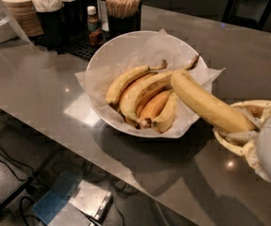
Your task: Pick banana from white bowl
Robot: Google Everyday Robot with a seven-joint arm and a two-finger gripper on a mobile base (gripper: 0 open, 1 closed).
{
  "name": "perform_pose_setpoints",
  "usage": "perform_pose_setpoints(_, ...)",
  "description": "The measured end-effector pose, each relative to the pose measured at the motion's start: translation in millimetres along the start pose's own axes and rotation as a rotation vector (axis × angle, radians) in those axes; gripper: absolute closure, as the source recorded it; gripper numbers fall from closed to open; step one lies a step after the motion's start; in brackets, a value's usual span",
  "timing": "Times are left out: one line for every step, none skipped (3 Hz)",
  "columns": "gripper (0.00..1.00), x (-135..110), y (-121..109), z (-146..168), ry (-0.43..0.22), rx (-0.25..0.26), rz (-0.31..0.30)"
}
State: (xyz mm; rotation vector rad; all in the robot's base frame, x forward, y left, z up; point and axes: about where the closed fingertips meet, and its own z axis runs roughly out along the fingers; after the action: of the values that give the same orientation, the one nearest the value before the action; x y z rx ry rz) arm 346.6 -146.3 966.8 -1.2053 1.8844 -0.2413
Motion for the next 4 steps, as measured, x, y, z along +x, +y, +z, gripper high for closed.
perform_pose_setpoints(1.0,11,27,-22,-0.133,-0.001,-0.032)
perform_pose_setpoints(1.0,9,45,-47,-0.337,-0.016,-0.063)
perform_pose_setpoints(1.0,4,31,-52,-0.426,0.0,-0.095)
perform_pose_setpoints(1.0,4,32,-51,-0.423,-0.003,-0.096)
